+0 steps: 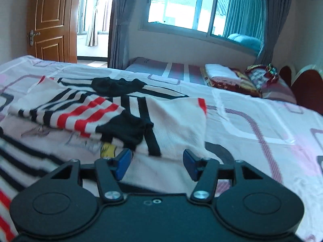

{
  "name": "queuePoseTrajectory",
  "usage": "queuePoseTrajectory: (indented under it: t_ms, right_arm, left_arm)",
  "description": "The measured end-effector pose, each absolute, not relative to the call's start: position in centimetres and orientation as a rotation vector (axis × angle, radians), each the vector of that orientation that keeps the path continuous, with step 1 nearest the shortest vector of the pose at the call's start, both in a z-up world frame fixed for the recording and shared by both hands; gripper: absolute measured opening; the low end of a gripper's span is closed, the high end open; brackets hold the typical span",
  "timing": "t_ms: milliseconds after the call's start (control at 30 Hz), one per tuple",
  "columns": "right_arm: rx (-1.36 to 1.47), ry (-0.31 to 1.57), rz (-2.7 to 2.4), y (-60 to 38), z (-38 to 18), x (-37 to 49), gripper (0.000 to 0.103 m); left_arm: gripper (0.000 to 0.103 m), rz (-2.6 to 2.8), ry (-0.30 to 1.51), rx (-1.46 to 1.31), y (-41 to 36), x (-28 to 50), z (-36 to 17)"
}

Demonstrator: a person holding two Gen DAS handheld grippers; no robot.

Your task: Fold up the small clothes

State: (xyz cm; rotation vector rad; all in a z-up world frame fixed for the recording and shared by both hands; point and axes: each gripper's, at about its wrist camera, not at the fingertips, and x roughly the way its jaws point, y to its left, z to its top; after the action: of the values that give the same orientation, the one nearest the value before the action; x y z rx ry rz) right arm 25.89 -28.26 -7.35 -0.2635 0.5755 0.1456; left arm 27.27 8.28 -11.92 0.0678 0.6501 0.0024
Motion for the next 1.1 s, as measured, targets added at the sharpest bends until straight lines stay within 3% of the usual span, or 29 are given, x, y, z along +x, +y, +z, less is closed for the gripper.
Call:
queuePoseTrajectory:
  t_ms: [233,333,400,833,933,1100]
  right_arm:
    - [-0.312,0.574,0.131,-29.2,-7.2,19.2,0.056]
    - [-0.314,0.579,0.108,-29.6,-7.3,16.6,0.056]
    - [-0.275,0.589,0.098,-30.3,-7.4,14.8,0.056]
    - [0.343,0.783,0.203,-38.5,-11.3,6.6,0.056]
    - [0.487,0.797,0.264,-39.1,-11.8,7.6,0.055]
    - [0.553,0.823,0.325,-38.2,-12.3,9.0,0.044]
  left_arm:
    - [0.099,-0.039,0.705,0.072,7.6,19.9,-12.6]
    - [0.088,-0.042,0.733,0.084,7.4,17.6,-13.1]
    - [0.087,-0.047,0.74,0.056,7.2,16.0,-13.1]
    - [0.085,-0.244,0.808,-0.279,9.6,10.5,-13.1]
    - [0.073,-0.276,0.814,-0.429,11.1,11.6,-13.7]
    - [0.067,-0.366,0.828,-0.547,11.4,11.8,-14.7]
